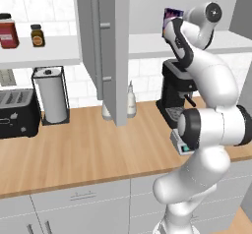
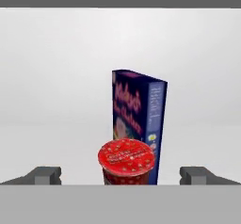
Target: Pick the yogurt and place it on the digital scale for weighing, and close the cabinet.
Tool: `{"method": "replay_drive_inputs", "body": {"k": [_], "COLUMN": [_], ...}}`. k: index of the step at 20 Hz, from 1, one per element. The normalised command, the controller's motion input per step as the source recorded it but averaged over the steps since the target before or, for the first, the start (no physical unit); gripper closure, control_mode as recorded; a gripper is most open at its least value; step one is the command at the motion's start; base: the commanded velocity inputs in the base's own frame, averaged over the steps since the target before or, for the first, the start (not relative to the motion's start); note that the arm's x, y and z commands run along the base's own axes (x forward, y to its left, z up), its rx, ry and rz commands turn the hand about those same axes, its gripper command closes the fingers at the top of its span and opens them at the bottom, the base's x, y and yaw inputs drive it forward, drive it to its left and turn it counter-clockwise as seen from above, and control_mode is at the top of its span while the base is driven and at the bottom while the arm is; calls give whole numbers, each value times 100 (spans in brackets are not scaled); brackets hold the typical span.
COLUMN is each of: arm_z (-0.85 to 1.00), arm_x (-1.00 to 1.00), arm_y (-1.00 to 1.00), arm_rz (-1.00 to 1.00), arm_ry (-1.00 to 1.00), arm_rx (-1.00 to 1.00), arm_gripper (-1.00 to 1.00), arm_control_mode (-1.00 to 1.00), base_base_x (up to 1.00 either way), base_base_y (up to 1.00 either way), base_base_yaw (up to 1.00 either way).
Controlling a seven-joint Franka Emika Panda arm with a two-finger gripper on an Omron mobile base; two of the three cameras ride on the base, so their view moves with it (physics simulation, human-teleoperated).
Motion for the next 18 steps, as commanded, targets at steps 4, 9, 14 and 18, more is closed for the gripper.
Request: {"method": "replay_drive_inputs", "body": {"k": [4,9,14,18], "arm_z": [-24,-13,-13,-22], "arm_x": [23,22,22,28], "arm_y": [-1,-11,-6,0], "arm_rz": [3,2,2,0], "arm_ry": [0,0,0,0], "arm_rx": [0,0,0,0], "arm_gripper": [-100,-100,-100,100], "arm_control_mode": [-100,-100,-100,-100], "base_base_x": [0,0,0,0], "base_base_y": [0,0,0,0], "base_base_yaw": [0,0,0,0]}}
